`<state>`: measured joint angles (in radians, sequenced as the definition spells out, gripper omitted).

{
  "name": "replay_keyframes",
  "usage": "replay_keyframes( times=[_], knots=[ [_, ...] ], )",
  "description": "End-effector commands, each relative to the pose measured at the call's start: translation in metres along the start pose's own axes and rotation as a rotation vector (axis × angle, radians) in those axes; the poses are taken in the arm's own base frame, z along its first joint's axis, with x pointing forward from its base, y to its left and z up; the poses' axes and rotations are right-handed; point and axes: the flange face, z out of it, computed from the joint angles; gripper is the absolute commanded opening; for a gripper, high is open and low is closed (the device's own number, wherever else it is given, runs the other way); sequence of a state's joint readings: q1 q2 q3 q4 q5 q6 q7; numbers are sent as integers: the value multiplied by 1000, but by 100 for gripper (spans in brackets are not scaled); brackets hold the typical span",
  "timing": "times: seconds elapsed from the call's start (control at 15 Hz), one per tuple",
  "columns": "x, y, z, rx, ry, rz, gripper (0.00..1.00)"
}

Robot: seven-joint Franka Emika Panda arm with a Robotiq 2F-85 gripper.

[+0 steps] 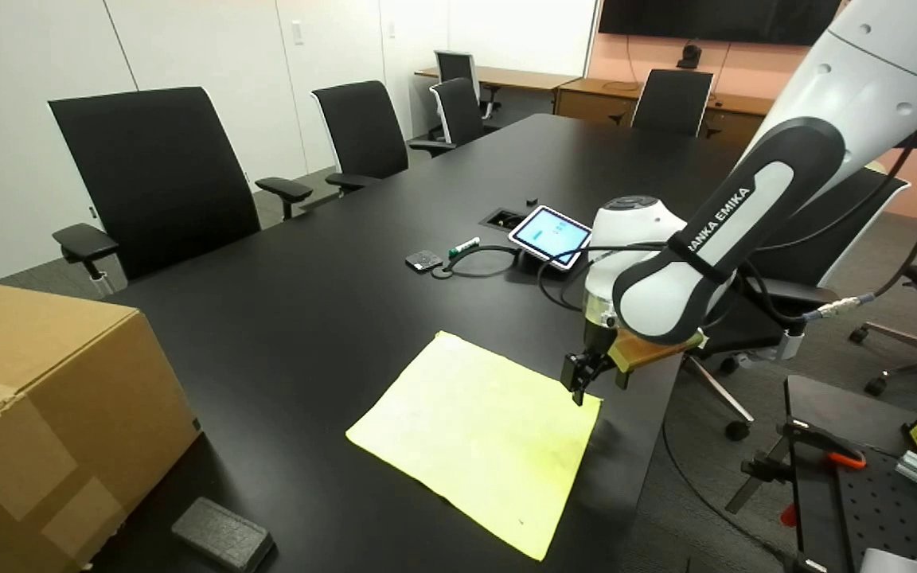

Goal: Fold the towel in half

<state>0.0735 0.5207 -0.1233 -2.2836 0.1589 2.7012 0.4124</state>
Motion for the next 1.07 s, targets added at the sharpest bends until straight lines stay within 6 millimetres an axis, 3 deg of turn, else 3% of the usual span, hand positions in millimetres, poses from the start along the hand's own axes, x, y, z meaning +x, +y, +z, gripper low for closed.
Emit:
replay_keyframes(
  times=[0.0,0.33,0.67,1.0],
  knots=[
    [-7,-15,7,1,13,-9,100],
    [-8,-28,24,-12,-11,-31,100],
    [5,-17,46,-47,-22,25,100],
    [14,-12,49,-49,-14,67,100]
  ],
)
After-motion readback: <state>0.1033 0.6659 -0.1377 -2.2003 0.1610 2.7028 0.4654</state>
